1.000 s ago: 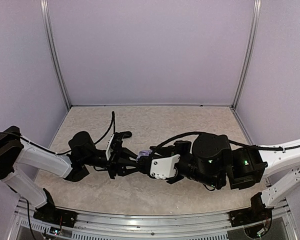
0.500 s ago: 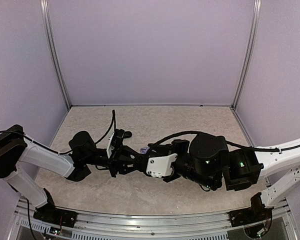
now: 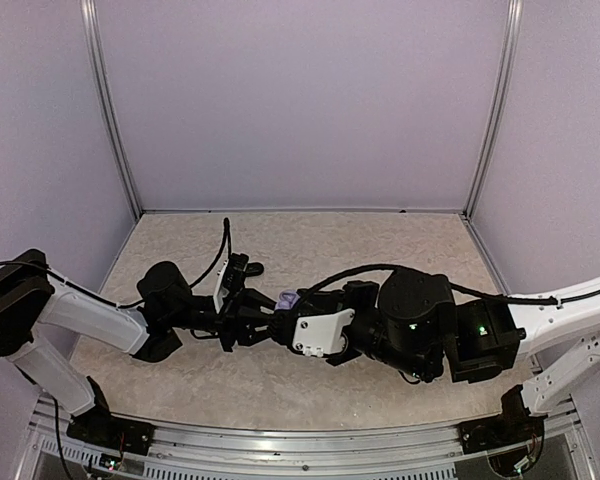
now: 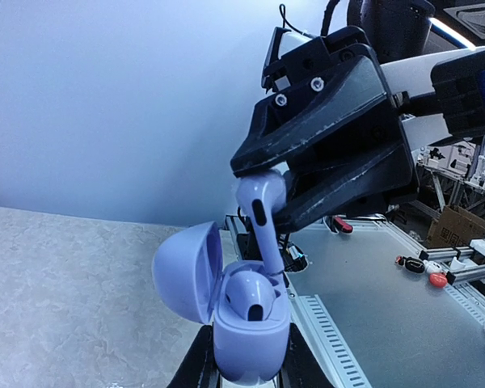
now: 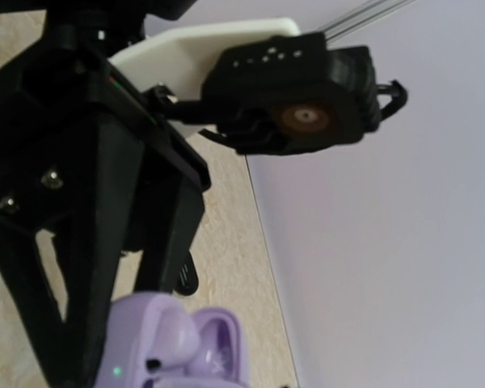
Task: Insert the wireless bluetooth earbuds into the charging case
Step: Insert the right earbud into the right side groove of the charging case.
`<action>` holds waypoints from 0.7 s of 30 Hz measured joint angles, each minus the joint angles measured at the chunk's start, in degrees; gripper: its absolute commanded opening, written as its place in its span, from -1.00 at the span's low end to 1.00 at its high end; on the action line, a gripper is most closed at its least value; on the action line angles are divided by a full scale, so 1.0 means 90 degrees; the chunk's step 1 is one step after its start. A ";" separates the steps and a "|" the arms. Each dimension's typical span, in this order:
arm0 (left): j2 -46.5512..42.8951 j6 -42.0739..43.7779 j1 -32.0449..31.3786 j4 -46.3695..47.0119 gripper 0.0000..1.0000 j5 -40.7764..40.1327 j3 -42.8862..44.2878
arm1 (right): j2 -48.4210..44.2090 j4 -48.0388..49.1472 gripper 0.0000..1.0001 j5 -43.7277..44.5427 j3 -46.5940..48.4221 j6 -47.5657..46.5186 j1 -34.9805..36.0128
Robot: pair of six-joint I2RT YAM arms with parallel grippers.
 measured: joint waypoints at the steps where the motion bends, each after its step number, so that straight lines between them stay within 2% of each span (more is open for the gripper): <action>1: 0.0000 -0.0010 0.0000 0.0002 -1.00 -0.0002 0.0000 | 0.0000 0.0000 -0.63 0.0005 0.0000 0.0000 0.0000; 21: 0.0000 -0.0046 0.0029 0.0090 -1.00 -0.0002 0.0002 | 0.0066 0.0112 -0.62 0.0100 -0.0107 -0.0029 0.0000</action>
